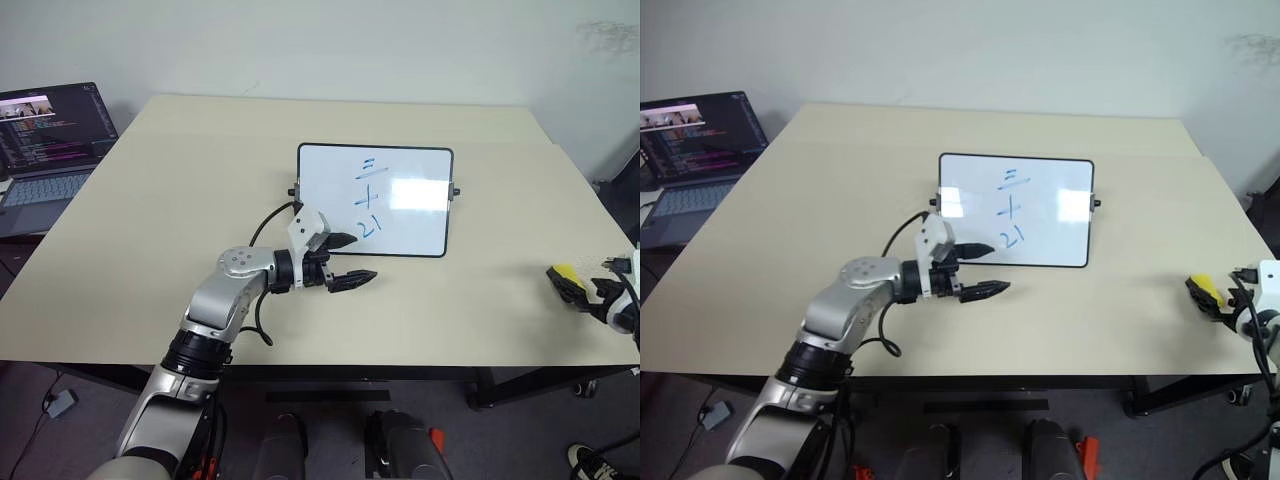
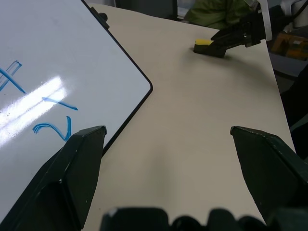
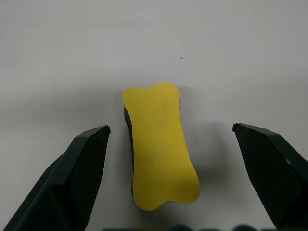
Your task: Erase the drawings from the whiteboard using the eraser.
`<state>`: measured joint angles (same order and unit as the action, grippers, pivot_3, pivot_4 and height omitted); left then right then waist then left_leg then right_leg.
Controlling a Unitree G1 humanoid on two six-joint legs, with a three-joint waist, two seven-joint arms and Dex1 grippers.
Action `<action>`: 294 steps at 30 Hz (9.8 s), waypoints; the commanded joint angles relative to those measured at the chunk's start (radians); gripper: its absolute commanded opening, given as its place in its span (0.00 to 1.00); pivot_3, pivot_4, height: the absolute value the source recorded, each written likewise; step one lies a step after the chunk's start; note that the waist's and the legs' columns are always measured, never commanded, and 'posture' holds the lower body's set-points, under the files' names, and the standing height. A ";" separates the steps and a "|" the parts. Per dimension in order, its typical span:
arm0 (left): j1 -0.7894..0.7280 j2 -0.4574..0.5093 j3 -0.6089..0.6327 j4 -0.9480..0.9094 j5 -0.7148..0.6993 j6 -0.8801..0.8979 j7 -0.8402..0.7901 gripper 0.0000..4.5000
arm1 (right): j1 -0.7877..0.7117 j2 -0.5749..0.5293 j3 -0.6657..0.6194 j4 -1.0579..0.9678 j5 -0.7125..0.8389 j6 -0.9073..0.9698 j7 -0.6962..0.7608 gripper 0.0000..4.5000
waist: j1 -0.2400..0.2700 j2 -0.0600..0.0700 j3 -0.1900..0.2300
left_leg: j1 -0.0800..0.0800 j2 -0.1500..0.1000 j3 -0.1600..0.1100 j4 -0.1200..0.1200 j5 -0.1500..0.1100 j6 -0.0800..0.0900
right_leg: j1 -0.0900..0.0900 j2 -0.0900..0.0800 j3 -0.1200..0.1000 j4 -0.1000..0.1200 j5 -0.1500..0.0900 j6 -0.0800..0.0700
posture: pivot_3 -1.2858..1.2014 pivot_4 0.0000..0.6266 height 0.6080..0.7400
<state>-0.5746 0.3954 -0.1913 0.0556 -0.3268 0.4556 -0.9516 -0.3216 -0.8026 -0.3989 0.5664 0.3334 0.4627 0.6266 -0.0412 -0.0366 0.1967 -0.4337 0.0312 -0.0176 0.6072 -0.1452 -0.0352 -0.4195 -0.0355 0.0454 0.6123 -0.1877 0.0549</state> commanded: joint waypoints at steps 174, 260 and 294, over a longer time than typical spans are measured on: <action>-0.175 0.178 0.090 0.025 0.126 0.065 0.161 1.00 | -0.939 0.447 0.665 0.530 -0.653 -0.550 -0.129 0.24 | -0.023 0.002 0.001 | 0.004 0.001 -0.006 -0.009 0.000 0.000 | -0.006 0.004 -0.002 0.018 -0.005 -0.006 | 0.52 0.24 1.00; -0.065 0.328 0.159 -0.064 0.060 0.027 -0.035 1.00 | -0.523 0.093 0.571 -0.379 -0.496 -0.233 0.231 0.23 | -0.013 0.001 0.001 | -0.001 0.002 -0.004 -0.012 -0.001 -0.001 | -0.015 0.005 0.000 0.020 -0.012 -0.010 | 0.52 0.24 1.00; -0.065 0.320 0.150 -0.098 0.056 0.033 -0.032 1.00 | -0.613 0.155 0.528 -0.299 -0.457 -0.249 0.154 0.23 | -0.013 0.001 0.001 | 0.000 0.002 -0.005 -0.007 0.000 -0.001 | -0.017 0.006 0.000 0.032 -0.013 -0.011 | 0.52 0.24 1.00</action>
<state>-0.6305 0.7149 -0.0536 -0.0038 -0.2652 0.4960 -0.9913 -0.8993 -0.6447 0.1618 0.2878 -0.1355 0.2115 0.7906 -0.0541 -0.0354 0.1979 -0.4338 0.0328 -0.0229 0.6011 -0.1457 -0.0364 -0.4367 -0.0297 0.0450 0.6444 -0.2005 0.0435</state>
